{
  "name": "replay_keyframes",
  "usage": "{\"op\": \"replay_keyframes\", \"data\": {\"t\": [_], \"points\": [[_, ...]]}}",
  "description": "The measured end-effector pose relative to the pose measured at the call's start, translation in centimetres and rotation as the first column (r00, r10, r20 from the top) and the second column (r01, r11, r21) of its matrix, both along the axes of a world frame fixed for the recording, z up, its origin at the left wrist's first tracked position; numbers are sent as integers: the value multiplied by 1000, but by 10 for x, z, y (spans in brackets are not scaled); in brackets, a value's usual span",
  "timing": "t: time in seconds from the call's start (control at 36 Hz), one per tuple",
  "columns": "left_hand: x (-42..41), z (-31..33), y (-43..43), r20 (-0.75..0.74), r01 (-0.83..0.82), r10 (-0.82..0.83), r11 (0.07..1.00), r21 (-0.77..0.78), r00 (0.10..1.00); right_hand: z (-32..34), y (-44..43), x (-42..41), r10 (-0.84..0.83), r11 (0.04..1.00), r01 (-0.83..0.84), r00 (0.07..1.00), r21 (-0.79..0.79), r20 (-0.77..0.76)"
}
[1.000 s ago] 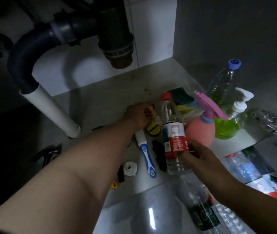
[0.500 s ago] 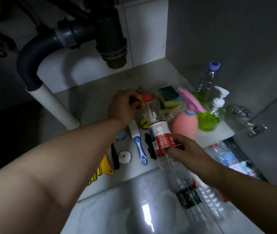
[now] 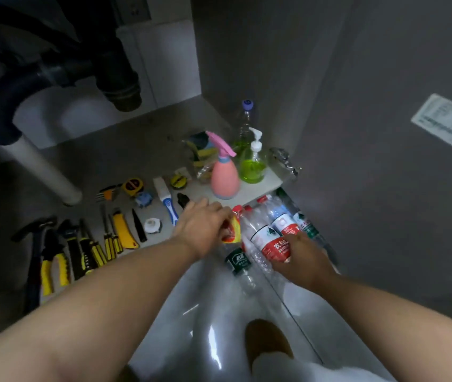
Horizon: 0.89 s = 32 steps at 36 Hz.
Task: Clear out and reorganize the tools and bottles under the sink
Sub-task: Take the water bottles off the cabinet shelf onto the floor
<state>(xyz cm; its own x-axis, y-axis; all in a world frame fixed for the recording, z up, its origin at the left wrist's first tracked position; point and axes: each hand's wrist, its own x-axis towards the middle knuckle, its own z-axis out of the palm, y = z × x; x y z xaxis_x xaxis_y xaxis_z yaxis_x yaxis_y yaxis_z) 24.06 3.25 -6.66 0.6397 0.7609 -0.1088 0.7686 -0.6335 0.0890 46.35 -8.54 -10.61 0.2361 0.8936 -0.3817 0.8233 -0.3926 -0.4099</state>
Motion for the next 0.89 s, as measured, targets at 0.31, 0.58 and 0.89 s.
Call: {"op": "replay_keyframes", "data": {"t": [0.31,0.58,0.89], "points": [[33,-74,-32,50,105,-94,943,-314,994,-44,16,-6,20,997,-48,928,65,373],[49,-108,-28,26,229,-233,920,-317,972,-62,22,-12,27,994,-63,928,85,371],[26,-107,-37,43,208,-205,923,-323,978,-60,18,-11,87,991,-115,933,62,348]]}}
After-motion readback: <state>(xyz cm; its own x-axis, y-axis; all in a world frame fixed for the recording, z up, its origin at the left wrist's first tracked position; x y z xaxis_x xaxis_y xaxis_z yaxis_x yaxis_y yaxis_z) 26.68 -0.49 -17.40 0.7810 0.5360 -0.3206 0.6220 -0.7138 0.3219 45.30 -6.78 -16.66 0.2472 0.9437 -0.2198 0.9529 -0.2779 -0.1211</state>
